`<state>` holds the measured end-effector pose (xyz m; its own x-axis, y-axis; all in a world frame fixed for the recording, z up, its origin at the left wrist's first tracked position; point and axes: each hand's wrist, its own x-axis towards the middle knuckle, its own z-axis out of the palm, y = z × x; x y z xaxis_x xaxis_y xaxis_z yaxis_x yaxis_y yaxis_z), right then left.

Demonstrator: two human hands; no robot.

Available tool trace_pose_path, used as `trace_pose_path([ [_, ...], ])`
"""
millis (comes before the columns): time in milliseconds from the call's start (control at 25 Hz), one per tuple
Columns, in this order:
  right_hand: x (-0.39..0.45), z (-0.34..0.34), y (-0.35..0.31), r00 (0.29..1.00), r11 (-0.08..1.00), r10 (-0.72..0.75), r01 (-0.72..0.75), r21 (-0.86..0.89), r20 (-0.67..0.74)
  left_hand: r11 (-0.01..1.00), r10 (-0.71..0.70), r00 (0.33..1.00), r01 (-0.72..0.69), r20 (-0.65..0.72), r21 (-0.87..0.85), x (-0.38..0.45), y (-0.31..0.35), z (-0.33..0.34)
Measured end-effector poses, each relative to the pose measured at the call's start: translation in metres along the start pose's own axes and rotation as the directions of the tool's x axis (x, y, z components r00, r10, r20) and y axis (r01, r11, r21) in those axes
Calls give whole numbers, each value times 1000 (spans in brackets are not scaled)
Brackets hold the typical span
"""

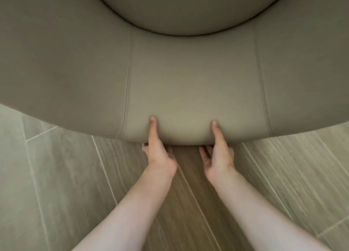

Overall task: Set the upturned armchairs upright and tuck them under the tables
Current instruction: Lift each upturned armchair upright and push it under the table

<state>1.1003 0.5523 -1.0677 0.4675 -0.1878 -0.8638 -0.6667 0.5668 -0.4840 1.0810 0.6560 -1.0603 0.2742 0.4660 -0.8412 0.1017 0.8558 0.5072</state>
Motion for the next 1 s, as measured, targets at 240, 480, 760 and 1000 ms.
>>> trace_pose_path([
  [240, 5, 5, 0, 999, 998, 38, -38, 46, 12, 999, -30, 997, 33, 77, -38, 13, -7, 1],
  [480, 12, 8, 0, 998, 997, 60, -59, 52, -11, 995, -71, 991, 78, 112, -64, 14, 7, 2],
  [760, -38, -9, -38, 995, 994, 100, -99, 48, -24, 991, -135, 986, 135, 94, 11, -52, 15, 3],
  [1000, -154, -28, -95, 986, 994, 83, -92, -54, -144, 972, -233, 972, 233, -10, 27, -172, 58, 6],
])
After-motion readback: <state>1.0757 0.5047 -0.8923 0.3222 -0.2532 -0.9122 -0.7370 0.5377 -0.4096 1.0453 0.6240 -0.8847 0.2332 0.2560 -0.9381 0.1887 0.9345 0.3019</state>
